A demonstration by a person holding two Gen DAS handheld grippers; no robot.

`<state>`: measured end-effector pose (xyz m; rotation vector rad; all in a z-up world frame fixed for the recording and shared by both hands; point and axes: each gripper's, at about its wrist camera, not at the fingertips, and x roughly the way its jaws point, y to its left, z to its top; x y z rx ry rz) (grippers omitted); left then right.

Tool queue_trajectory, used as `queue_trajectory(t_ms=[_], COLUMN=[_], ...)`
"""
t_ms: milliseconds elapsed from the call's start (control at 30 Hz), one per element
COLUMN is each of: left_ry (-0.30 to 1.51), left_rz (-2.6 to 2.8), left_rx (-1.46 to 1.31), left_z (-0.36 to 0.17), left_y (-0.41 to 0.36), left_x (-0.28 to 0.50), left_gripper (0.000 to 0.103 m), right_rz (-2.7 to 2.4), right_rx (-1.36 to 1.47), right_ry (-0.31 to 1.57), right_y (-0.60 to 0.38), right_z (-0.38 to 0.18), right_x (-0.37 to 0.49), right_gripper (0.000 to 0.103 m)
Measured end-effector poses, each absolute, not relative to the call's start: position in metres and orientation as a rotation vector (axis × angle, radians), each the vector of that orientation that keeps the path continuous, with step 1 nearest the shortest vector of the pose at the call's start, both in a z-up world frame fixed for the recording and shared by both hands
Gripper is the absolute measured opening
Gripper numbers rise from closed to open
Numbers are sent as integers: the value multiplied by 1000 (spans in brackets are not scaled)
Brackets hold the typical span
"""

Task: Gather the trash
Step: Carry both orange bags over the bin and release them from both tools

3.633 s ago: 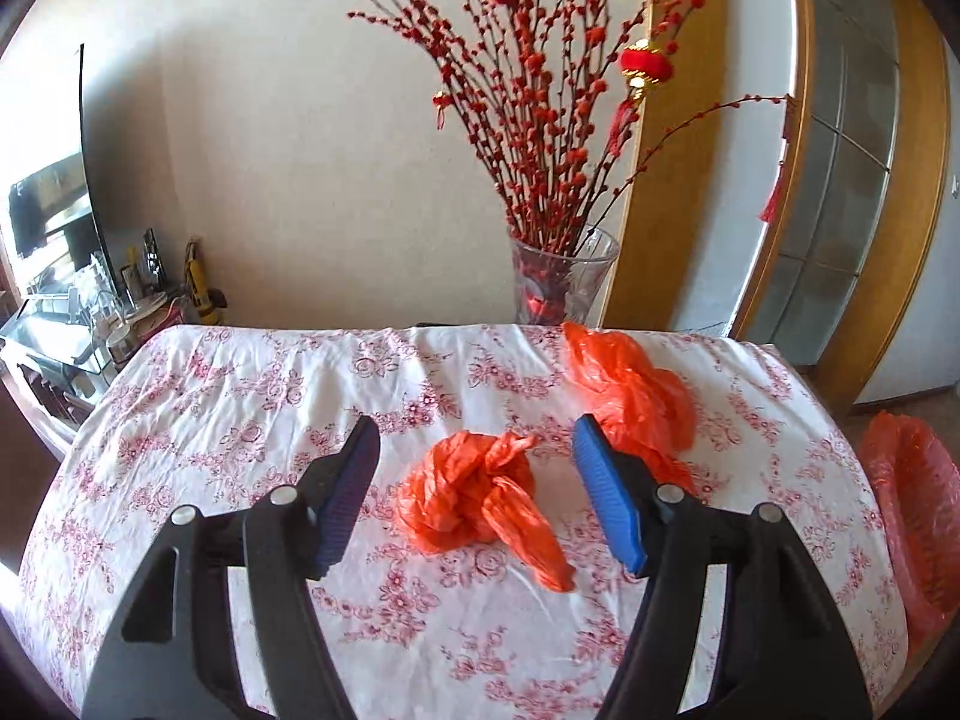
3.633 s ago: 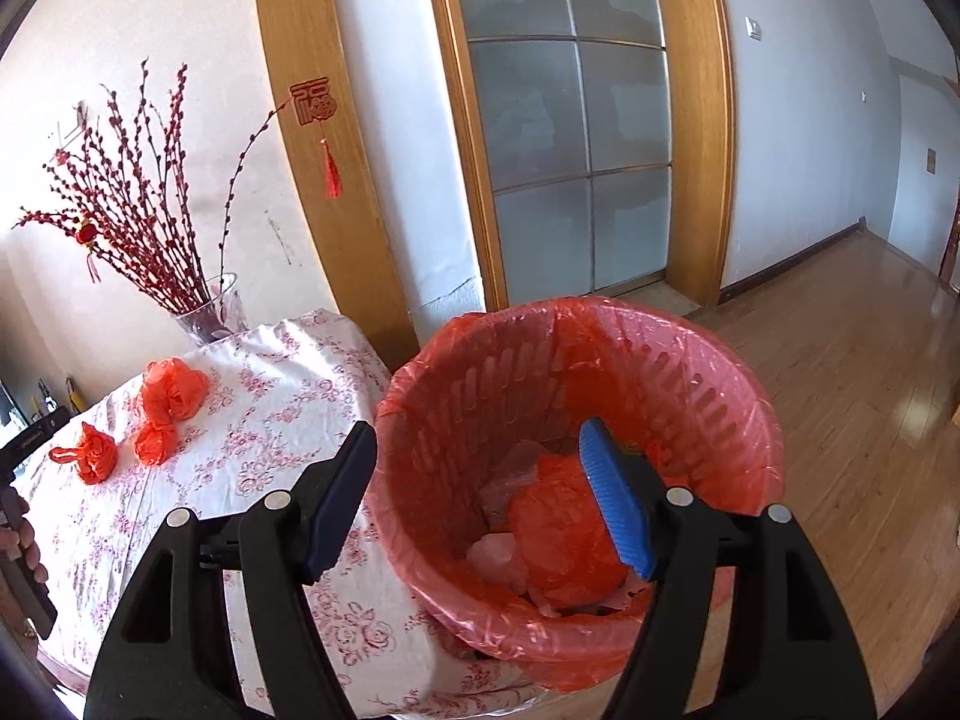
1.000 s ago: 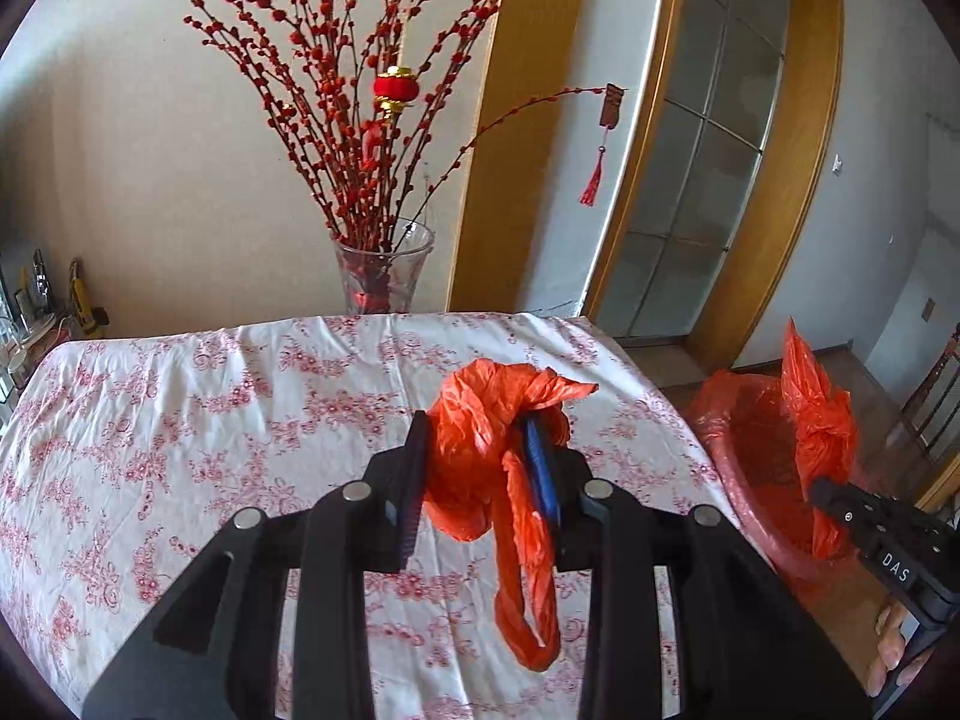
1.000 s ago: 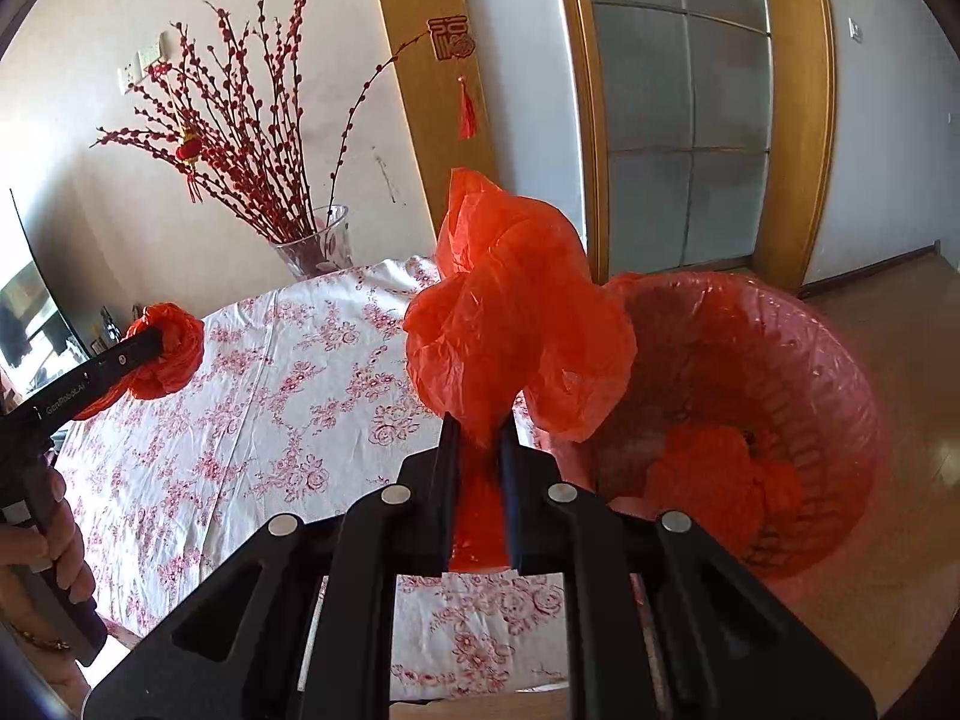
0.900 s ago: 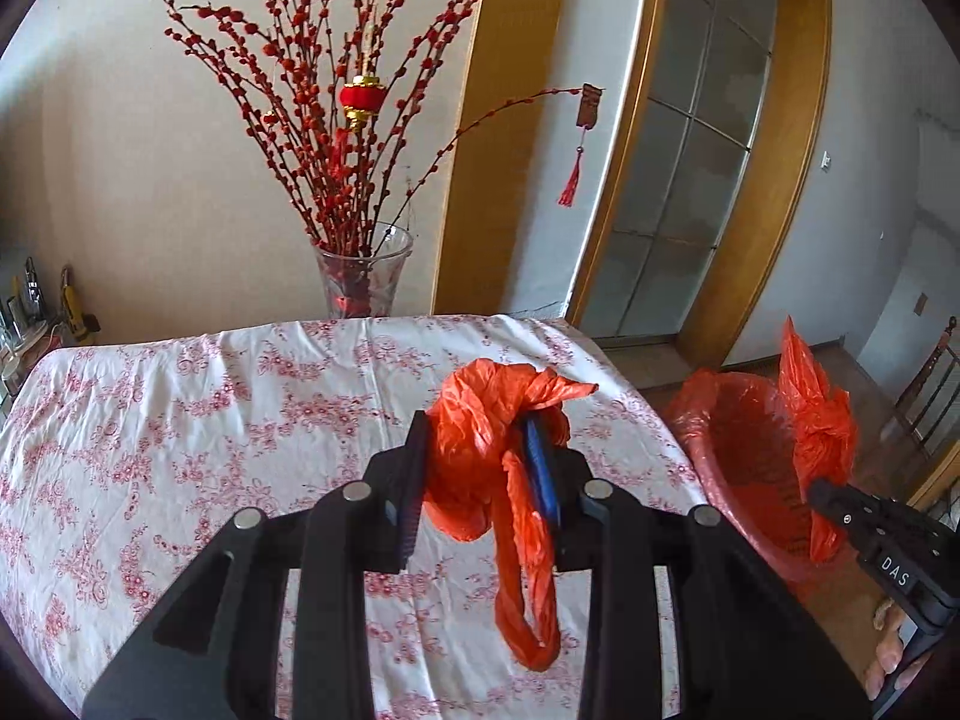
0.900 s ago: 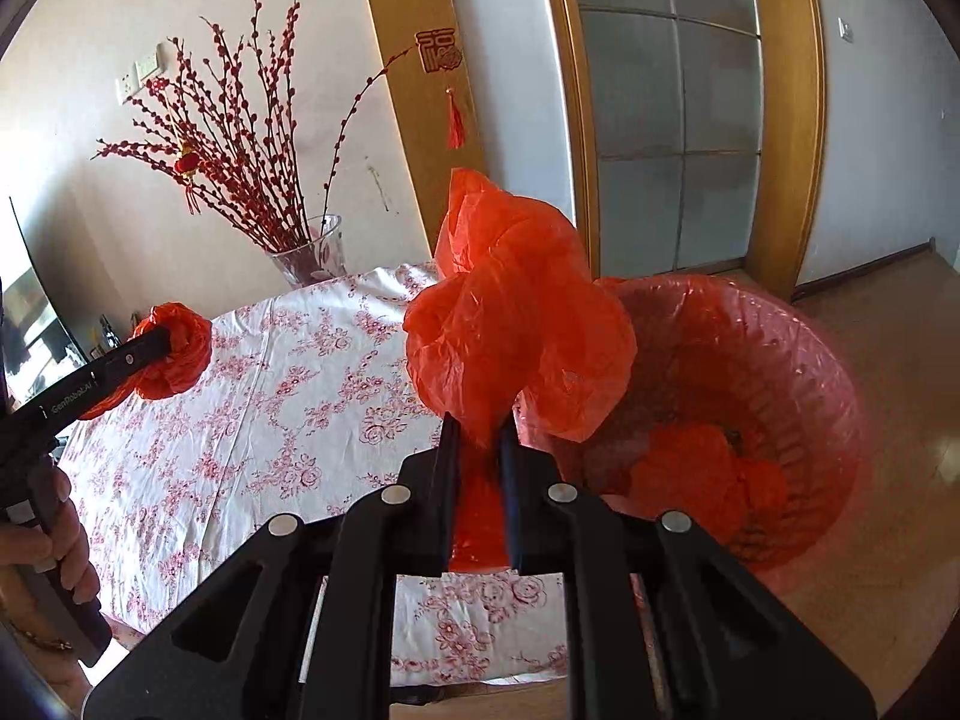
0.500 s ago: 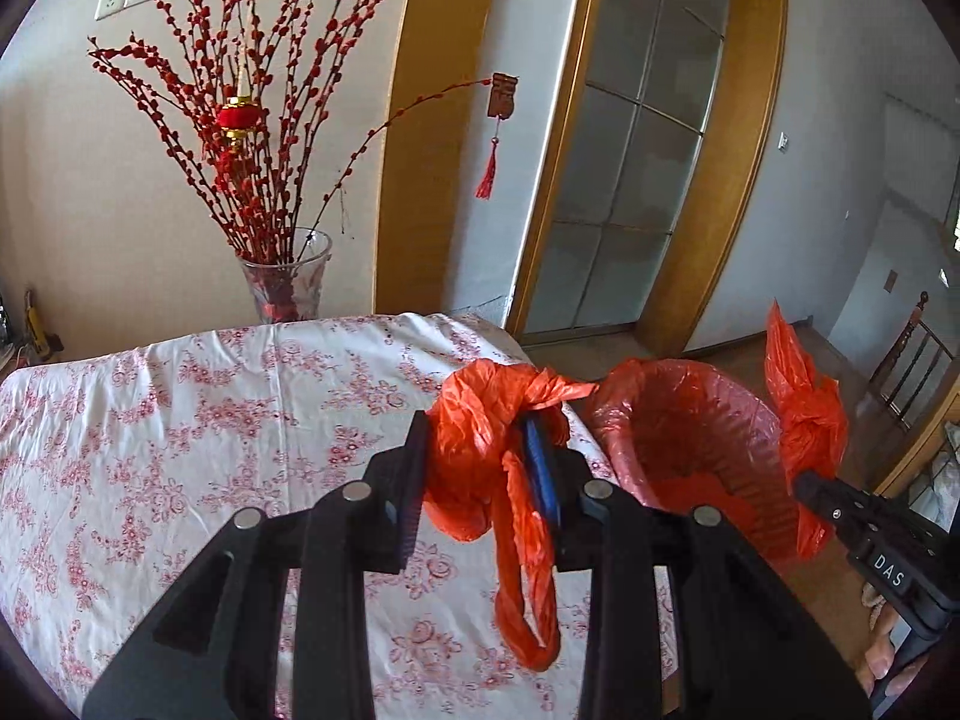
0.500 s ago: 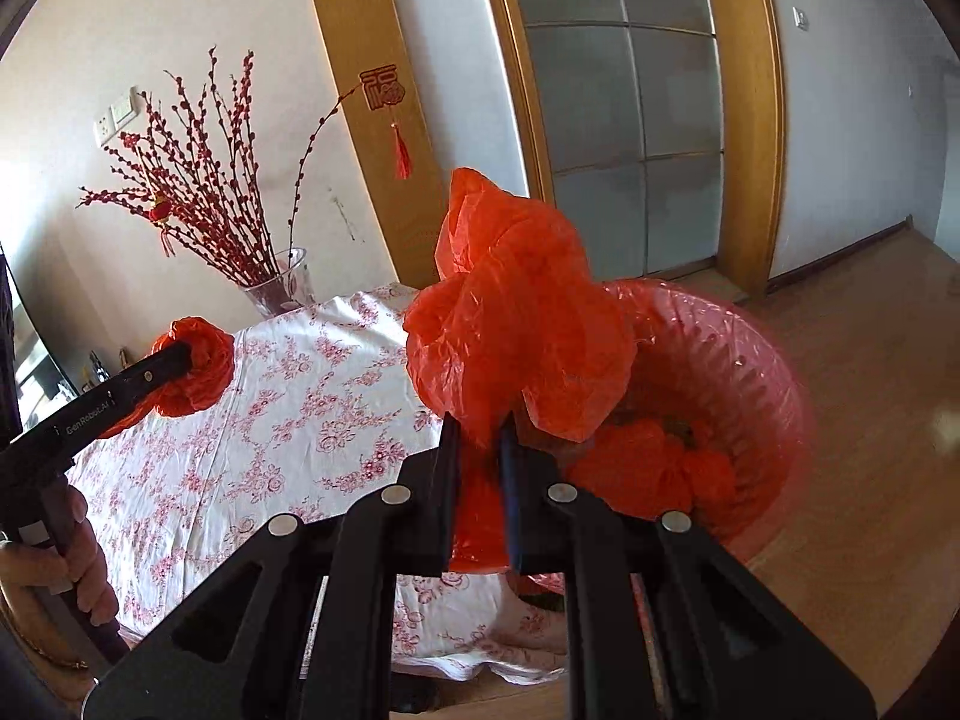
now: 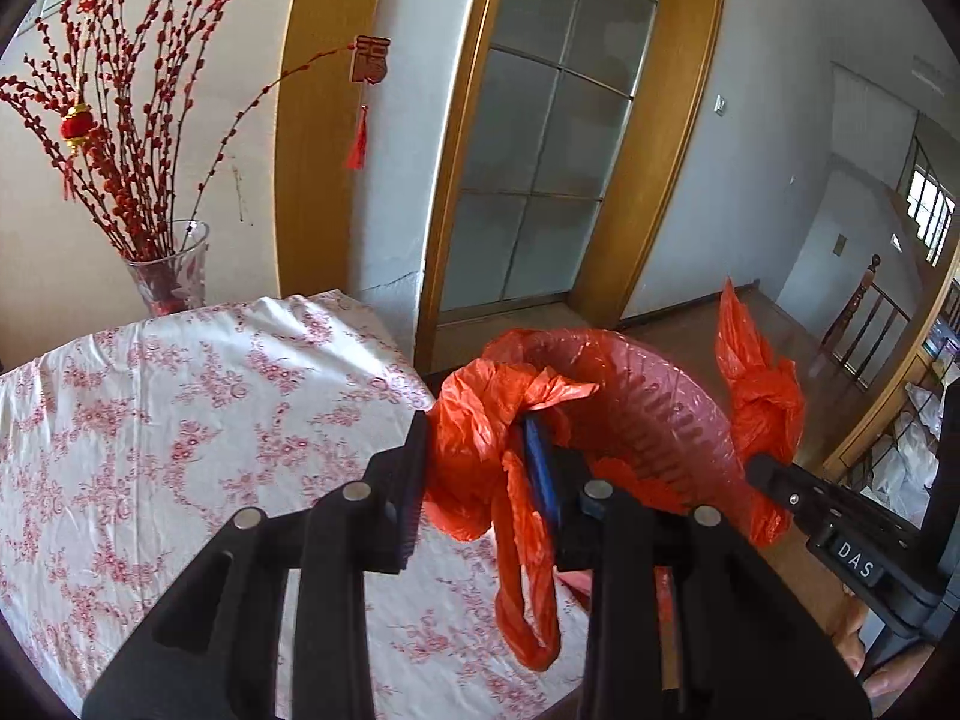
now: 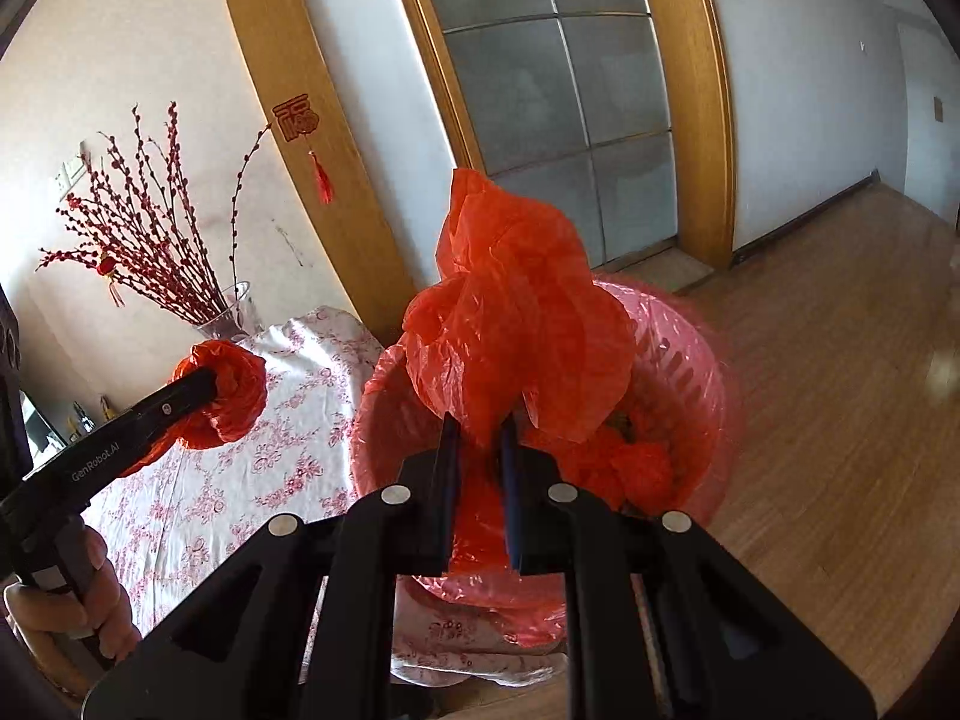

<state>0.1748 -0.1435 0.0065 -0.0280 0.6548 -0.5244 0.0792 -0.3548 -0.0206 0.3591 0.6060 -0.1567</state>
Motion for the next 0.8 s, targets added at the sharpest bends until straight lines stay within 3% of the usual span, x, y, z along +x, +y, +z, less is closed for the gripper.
queue_trajectory(t_ms=[433, 467, 533, 600, 733, 800], left_ry=[726, 735, 757, 779, 805, 801], left_rz=[-634, -635, -634, -630, -621, -607], left_rx=[-38, -39, -39, -46, -50, -54], left_z=[-13, -17, -25, -32, -42, -42], left_y=[-213, -217, -223, -226, -222, -214], left_x=[199, 201, 207, 210, 215, 214], left_gripper=[35, 37, 48, 50, 53, 56], right_rz=[-183, -183, -180, -170, -182, -206], right_rx=[416, 425, 442, 462, 487, 487], right_ry=[569, 565, 569, 571, 590, 591], right_y=[-394, -397, -402, -407, -413, -413], right_z=[-17, -19, -23, -28, -36, -38], right_x=[98, 100, 103, 101, 97, 91], right_gripper=[15, 17, 34, 46, 51, 61])
